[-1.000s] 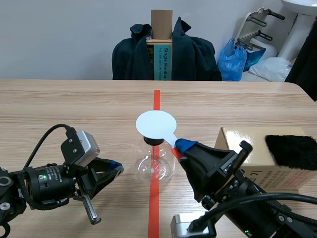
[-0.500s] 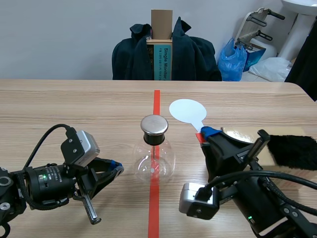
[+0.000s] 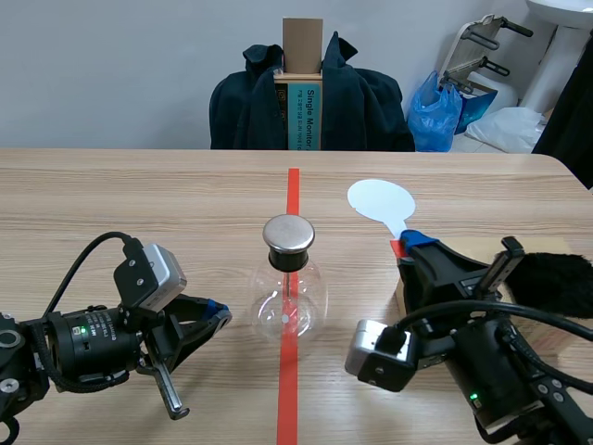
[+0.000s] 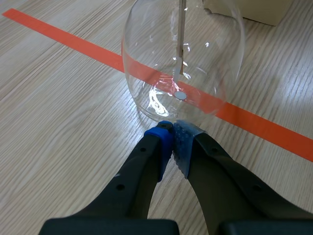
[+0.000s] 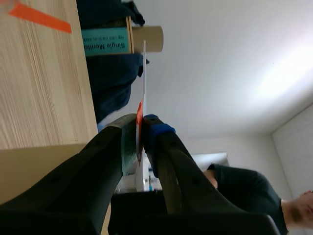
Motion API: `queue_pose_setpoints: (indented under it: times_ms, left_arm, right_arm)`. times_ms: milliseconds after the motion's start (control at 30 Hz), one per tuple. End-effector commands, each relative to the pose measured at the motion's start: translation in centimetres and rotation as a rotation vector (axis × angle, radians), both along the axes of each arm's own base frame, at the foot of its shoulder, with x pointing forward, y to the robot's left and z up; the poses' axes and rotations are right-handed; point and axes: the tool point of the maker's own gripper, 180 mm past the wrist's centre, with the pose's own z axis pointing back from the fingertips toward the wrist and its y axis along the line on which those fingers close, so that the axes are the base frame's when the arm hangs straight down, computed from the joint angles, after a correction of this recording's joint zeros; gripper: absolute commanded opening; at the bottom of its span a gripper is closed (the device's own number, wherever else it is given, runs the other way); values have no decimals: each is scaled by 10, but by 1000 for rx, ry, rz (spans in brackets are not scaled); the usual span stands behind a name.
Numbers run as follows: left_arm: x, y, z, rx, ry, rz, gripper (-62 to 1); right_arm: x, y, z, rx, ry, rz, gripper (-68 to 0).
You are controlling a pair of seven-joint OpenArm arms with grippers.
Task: Do the electroscope experiment.
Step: 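Move the plate toward and away from the electroscope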
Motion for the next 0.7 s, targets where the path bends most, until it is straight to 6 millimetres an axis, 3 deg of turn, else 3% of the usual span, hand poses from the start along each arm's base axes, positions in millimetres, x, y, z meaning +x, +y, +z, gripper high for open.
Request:
queue_pose_setpoints:
  times_ms: [0,367,667]
  left_arm:
    - [6,-3,11,-33,-30,7,-590]
    - [6,-3,11,-33,-30,7,-590]
    - [6,-3,11,-33,-30,7,-590]
  right_arm:
    - [2,3,12,-1,-46,31,-667]
    - [-22,37,12,-22,-63,262,-667]
    - [-36,51,11,-32,-71,370,-667]
